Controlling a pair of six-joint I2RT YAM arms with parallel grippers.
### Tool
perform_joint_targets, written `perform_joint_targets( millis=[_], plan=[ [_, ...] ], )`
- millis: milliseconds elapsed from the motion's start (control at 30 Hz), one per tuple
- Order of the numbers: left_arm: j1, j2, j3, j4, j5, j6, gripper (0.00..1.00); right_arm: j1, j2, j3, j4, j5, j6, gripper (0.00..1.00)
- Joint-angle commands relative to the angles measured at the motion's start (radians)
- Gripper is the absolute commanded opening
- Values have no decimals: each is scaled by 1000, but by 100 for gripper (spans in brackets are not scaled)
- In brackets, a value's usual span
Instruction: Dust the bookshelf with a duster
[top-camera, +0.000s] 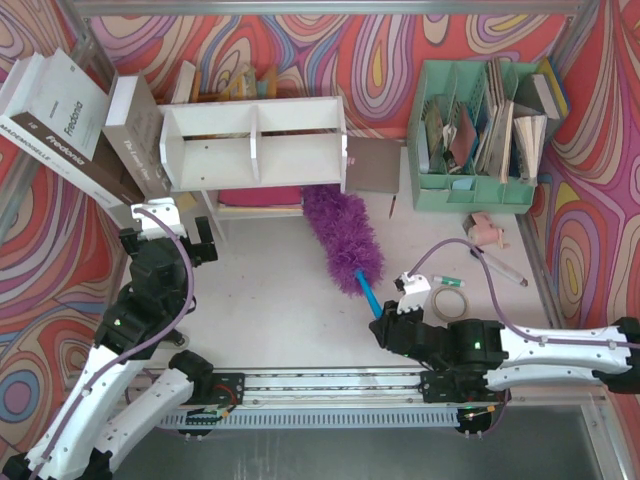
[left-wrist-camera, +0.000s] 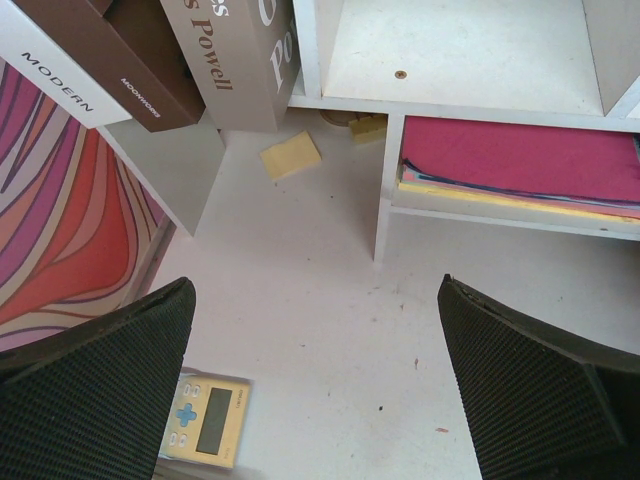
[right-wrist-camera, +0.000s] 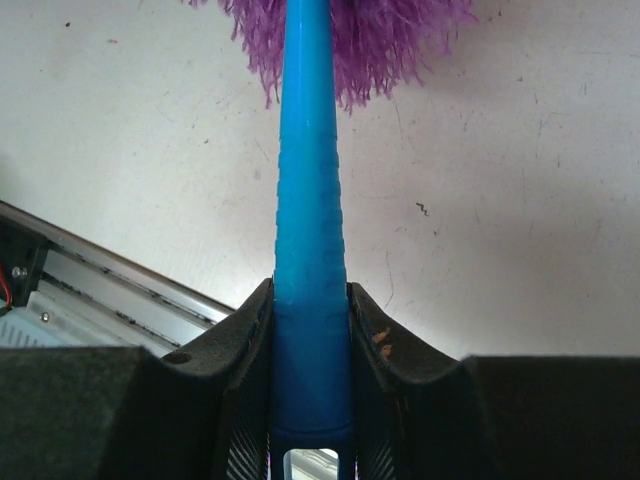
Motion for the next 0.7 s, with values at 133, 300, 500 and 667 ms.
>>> perform_joint_targets(
  millis=[133, 300, 500, 667],
  plan=[
    [6, -8, -14, 6, -2, 2, 99, 0, -104, 43, 102, 11, -187, 0],
    [6, -13, -14, 7, -7, 3, 99, -1, -177, 36, 183, -76, -318, 0],
    [6, -6, -14, 9, -7, 3, 98, -1, -104, 13, 277, -162, -357, 0],
    [5, -4, -14, 9, -9, 3, 98, 0, -47, -4, 352, -289, -454, 0]
  ],
)
